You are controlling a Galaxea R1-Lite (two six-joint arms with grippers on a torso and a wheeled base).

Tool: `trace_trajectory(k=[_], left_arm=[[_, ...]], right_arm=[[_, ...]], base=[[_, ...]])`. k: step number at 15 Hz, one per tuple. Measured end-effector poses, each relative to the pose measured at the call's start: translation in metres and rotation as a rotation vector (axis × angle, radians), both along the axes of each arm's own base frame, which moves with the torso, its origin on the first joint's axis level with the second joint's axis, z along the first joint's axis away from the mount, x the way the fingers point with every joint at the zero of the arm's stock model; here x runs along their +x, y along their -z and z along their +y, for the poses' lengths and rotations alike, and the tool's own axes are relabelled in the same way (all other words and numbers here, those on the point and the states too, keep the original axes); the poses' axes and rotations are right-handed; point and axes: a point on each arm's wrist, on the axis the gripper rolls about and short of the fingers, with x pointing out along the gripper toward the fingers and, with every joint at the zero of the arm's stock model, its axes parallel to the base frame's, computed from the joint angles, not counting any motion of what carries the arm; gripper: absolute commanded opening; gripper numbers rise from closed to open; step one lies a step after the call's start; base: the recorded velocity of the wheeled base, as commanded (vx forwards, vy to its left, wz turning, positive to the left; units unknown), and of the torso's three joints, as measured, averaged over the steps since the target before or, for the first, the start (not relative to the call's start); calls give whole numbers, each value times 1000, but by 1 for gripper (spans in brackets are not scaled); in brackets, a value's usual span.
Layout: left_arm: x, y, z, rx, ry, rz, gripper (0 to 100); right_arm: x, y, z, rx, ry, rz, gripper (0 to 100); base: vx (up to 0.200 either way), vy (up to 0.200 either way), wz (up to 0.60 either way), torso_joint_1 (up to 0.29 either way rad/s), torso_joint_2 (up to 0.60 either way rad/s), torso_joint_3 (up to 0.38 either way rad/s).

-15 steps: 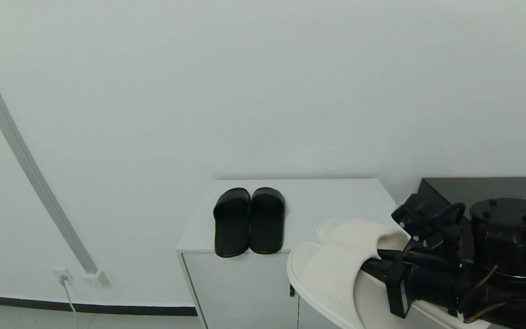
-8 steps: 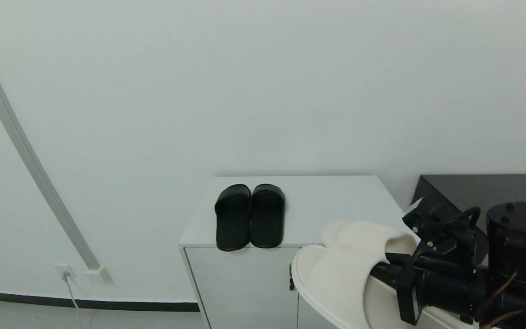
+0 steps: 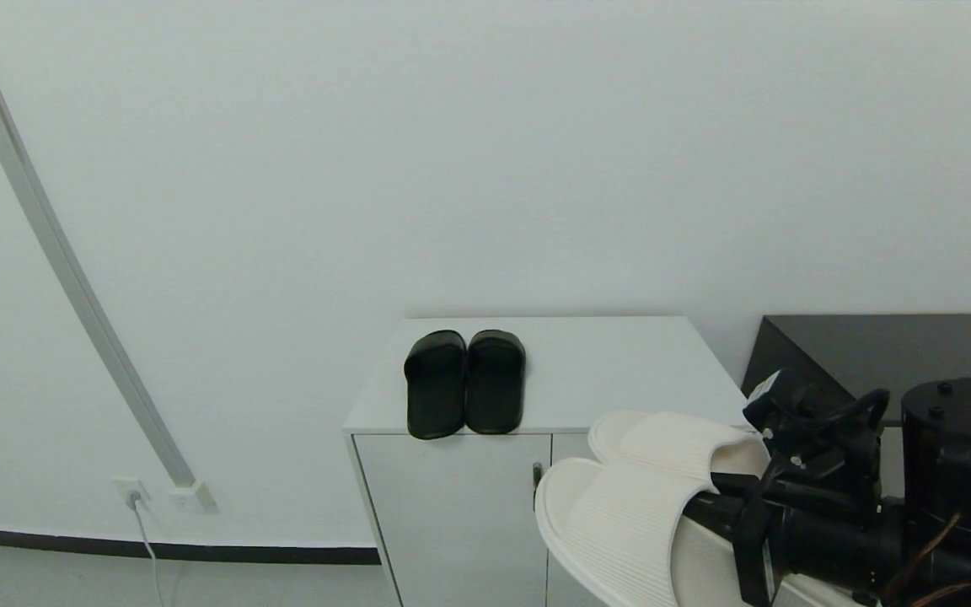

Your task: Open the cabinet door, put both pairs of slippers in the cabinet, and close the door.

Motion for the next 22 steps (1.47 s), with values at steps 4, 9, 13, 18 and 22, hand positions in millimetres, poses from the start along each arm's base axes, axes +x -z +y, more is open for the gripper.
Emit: trace_trajectory(k=[4,9,13,18,22], left_arm=[[0,0,0,0,-4,-1,0],[0,0,0,1,0,1,100],[0,0,0,2,-1,-1,100],[0,0,0,2,-3,0,100],[0,0,0,1,-3,0,100]], right_arm=[[1,2,1,-4,-1,5,0],[0,6,1,-16,-3,18,0],[-1,6,1,-18,-8,19,0],[-2,8,1,-25,-12,24,0],[-3,9,1,-28,-14,26,0]], base=[[0,0,0,-27,65,32],[0,0,0,-156,363,193],[0,0,0,-177,419,235],[0,0,0,-225,550,317],[0,0,0,-207,532,323]])
